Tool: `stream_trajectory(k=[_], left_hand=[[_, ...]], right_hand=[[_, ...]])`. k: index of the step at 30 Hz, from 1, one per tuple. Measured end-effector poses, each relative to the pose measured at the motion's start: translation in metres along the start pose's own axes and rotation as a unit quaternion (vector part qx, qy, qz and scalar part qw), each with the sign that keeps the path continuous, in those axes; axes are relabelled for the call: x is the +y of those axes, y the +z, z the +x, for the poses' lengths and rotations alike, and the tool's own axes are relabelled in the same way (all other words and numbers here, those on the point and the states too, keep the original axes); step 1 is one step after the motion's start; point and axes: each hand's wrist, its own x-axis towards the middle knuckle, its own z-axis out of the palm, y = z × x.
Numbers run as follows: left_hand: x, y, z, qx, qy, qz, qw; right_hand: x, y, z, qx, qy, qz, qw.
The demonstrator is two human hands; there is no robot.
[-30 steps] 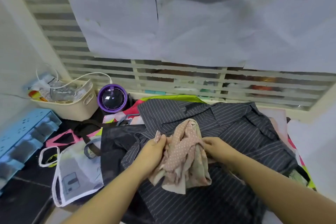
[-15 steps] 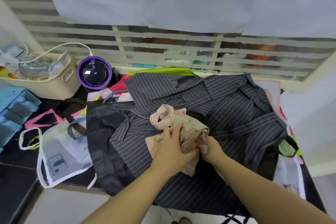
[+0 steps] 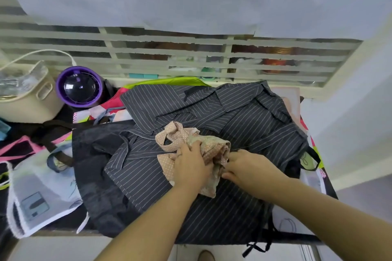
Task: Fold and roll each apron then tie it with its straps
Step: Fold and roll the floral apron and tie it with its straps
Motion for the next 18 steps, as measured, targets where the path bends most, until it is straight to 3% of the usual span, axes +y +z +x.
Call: stream_trajectory(k=[4,8,11,13,15,18], left_hand=[[0.0,-0.002,-0.004,-0.038,0.027,-0.018,0.999],[-0.031,-0.043,0.005,-0.21,0.031,-0.252,0.944],[-0.051,-0.059,0.013,-0.173,0.124,-0.13,0.968],[-0.047,-0.057,0.018,-0.115,0.167,-0.019,0.979],[-0.04,-0.051,0.019,-0.069,0.199,0.053,0.976],[-0.037,-0.047,0.019,-0.018,0.241,0.155,0.958]], right_hand=[[-0.003,0.009,0.025,0.021,-0.036,0.146,0.988],[0.013,0.028,0.036,0.046,0.005,0.288,0.957],[0.016,0.029,0.034,0.047,0.038,0.247,0.967],[0.006,0.019,0.035,0.041,0.037,0.098,0.994],[-0.006,0.011,0.039,0.062,-0.006,-0.021,0.998],[-0.012,0.012,0.049,0.114,-0.107,0.063,0.986]])
